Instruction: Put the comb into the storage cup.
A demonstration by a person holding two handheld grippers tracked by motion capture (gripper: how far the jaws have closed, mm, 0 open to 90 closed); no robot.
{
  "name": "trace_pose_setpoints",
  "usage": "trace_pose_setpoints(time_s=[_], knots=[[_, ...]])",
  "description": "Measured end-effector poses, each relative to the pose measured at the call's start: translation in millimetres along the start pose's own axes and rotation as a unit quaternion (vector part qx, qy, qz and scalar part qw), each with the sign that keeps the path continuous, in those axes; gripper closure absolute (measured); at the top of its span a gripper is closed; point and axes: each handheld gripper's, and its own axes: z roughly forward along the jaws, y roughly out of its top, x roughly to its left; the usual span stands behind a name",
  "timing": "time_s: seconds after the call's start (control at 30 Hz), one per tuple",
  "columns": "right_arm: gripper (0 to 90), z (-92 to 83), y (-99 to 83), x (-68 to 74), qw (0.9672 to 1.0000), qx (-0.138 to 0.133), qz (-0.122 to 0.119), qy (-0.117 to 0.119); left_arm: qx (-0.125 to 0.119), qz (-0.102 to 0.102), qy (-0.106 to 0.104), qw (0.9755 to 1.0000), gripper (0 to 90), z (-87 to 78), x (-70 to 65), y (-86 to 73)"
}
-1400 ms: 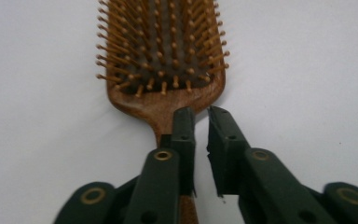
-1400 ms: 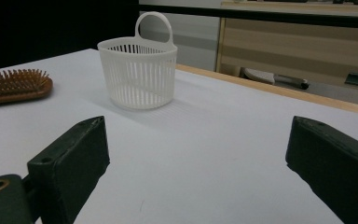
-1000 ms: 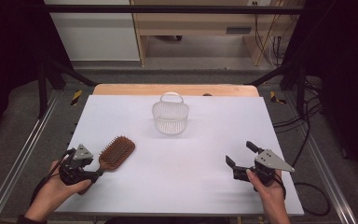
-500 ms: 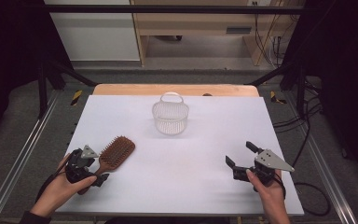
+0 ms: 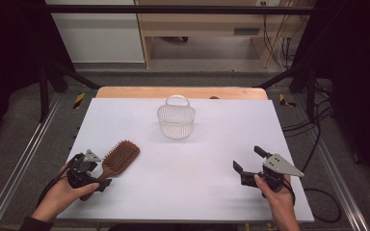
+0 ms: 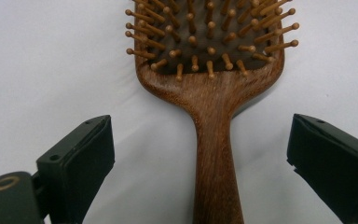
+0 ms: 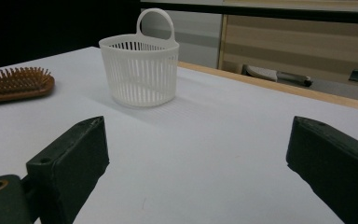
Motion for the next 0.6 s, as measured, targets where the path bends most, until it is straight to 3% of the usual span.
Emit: trace_pose_setpoints(time_s=[0.1,0.33,0.6], knots=[[5.8,0.4,-0.2,0.1,1.0000,0.001,0.000,0.000,0.000,-0.006,-0.006,1.0000,13.1,-0.9,0.8,-0.3],[5.8,0.6,-0.4,0.1,1.0000,0.002,0.000,0.000,0.007,-0.003,-0.020,0.9998,36.0,-3.3,0.9,0.4],[5.8,0.4,-0.2,0.0,1.0000,0.002,0.001,0.001,0.025,0.008,-0.029,0.9992,46.7,-3.4,-0.4,2.2]])
